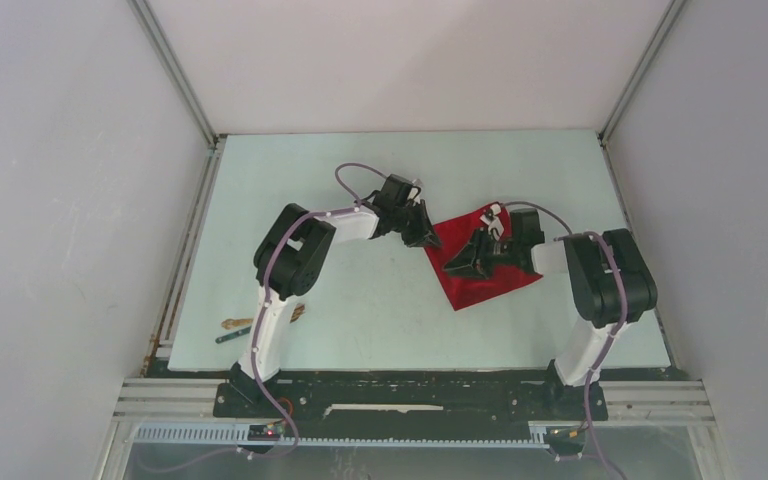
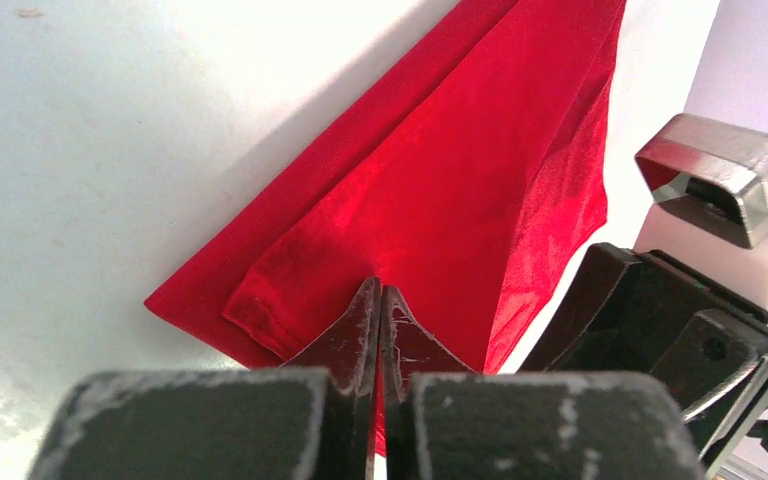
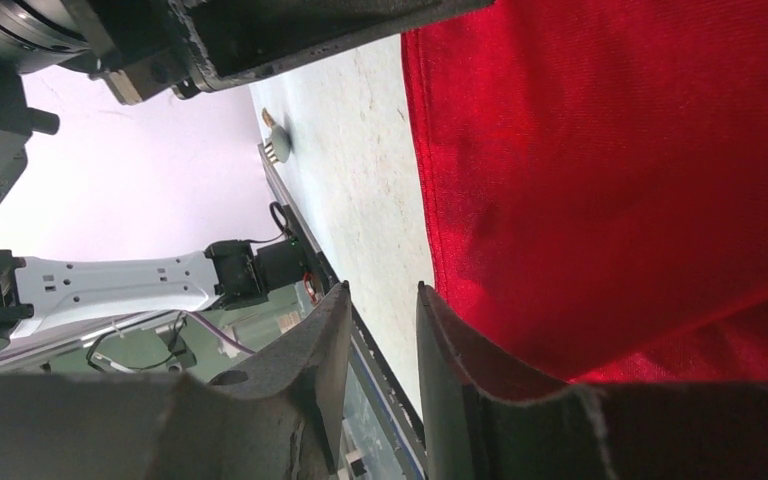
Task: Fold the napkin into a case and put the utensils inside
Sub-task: Smooth out the upper triangle-folded napkin at the center of the board.
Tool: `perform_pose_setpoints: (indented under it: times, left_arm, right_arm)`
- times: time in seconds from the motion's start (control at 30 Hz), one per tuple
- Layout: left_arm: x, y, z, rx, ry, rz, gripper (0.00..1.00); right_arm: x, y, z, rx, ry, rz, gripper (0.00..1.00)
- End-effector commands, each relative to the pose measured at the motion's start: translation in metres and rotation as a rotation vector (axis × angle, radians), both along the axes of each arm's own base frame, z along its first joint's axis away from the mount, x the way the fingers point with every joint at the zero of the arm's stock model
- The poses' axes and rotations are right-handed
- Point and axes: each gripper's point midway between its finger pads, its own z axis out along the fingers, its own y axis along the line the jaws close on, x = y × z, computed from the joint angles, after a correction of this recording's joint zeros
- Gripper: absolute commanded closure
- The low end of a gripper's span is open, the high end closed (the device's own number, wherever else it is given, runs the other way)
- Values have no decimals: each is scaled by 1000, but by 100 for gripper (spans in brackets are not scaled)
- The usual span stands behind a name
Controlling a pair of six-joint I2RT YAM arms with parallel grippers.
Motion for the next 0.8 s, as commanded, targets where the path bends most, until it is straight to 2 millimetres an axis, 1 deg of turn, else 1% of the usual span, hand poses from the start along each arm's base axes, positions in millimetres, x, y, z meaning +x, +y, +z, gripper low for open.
perform_pose_setpoints:
  times: [0.0, 0.17, 0.3, 0.37, 0.43, 0.5, 0.57, 0.67, 0.7, 0.77]
  left_arm:
    - [3, 6, -15, 25, 4, 8, 100]
    - [3, 6, -15, 11, 17, 20, 100]
    - [2, 4, -15, -7, 33, 28, 100]
    - [3, 3, -16, -14, 38, 31, 100]
    - [2, 3, -16, -18, 38, 31, 100]
    - [2, 2, -15, -22, 40, 27, 100]
    - [2, 4, -17, -21, 44, 28, 100]
    - [2, 6, -17, -21, 46, 31, 100]
    - [2, 6, -17, -20, 47, 33, 100]
    - [3, 7, -16, -22, 48, 36, 100]
  right_arm:
    - [-4, 6, -2, 22, 5, 25, 63]
    - [-17, 2, -13, 9, 60, 24, 64]
    - [-38, -8, -28, -66, 109, 25, 65]
    - [-47, -14, -32, -101, 121, 17, 65]
    - [-48, -19, -30, -121, 113, 9, 65]
    - [-46, -19, -21, -111, 89, 8, 65]
    - [-43, -14, -7, -95, 56, 23, 64]
    - [-48, 0, 6, -88, 42, 68, 63]
    - [-49, 2, 7, -87, 39, 73, 63]
    - [-48, 1, 0, -105, 51, 67, 63]
